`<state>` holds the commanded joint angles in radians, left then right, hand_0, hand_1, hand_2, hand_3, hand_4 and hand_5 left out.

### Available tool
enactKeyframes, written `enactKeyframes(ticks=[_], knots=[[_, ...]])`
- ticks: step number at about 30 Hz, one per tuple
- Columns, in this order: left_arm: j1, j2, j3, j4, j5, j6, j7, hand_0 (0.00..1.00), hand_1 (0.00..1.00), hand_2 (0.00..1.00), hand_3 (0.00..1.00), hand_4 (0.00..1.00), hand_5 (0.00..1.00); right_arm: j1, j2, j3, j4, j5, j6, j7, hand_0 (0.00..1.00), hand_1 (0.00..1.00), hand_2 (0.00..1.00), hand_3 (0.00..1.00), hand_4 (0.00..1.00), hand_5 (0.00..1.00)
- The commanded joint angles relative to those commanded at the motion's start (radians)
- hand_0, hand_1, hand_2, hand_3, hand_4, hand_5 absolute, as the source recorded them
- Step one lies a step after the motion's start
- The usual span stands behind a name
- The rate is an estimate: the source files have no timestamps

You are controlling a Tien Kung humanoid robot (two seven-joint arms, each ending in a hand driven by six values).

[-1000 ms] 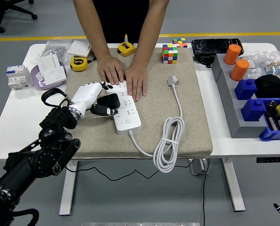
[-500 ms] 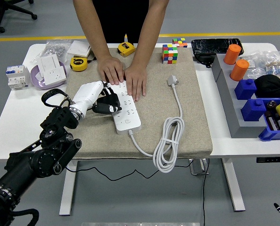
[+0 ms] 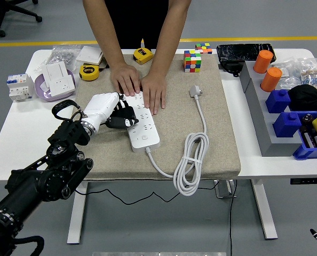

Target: Pick up the plug,place it near the board,insert it into the board,press the button

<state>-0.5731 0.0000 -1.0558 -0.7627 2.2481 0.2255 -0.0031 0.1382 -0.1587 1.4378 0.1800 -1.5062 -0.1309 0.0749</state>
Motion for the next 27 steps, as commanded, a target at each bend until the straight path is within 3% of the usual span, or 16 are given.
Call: enactKeyframes(ticks=[2,3,7,9,14,15,27], knots=[[0.0,0.0,0.0,-0.001,0.016,0.007,0.01,0.449,0.397,0.401,0.412,0.895,0.506,0.0,0.0,0.001,0.0,-0.001,0.0,0.0,0.928,0.895,0.847,0.87,0.998,0.998],[0.0,0.0,-0.001,-0.002,0.021,0.01,0.021,0.433,0.298,0.28,0.298,0.844,0.397,0.0,0.001,0.001,0.0,-0.001,0.001,-0.001,0.928,0.895,0.846,0.87,0.998,0.998],[0.0,0.0,-0.001,-0.006,0.021,0.002,0.05,0.433,0.298,0.28,0.298,0.844,0.397,-0.001,0.002,0.003,0.0,-0.002,0.001,-0.001,0.928,0.895,0.846,0.87,0.998,0.998],[0.001,0.0,0.0,-0.006,0.021,0.0,0.053,0.422,0.262,0.234,0.262,0.83,0.351,-0.001,0.002,0.004,0.0,-0.001,0.001,-0.001,0.927,0.895,0.846,0.87,0.998,0.998],[0.002,0.0,0.001,-0.012,0.021,-0.001,0.056,0.422,0.262,0.234,0.262,0.83,0.351,-0.002,0.002,0.007,0.0,-0.003,0.001,-0.002,0.927,0.895,0.846,0.87,0.998,0.998],[0.002,0.0,0.001,-0.013,0.021,-0.002,0.057,0.404,0.213,0.156,0.241,0.817,0.317,-0.003,0.002,0.007,0.0,-0.003,0.001,-0.002,0.927,0.895,0.845,0.87,0.998,0.998],[0.001,0.0,0.001,-0.026,0.021,0.003,0.05,0.409,0.205,0.153,0.245,0.811,0.292,-0.004,0.0,0.004,0.0,-0.001,0.002,-0.001,0.927,0.895,0.846,0.868,0.998,0.998]])
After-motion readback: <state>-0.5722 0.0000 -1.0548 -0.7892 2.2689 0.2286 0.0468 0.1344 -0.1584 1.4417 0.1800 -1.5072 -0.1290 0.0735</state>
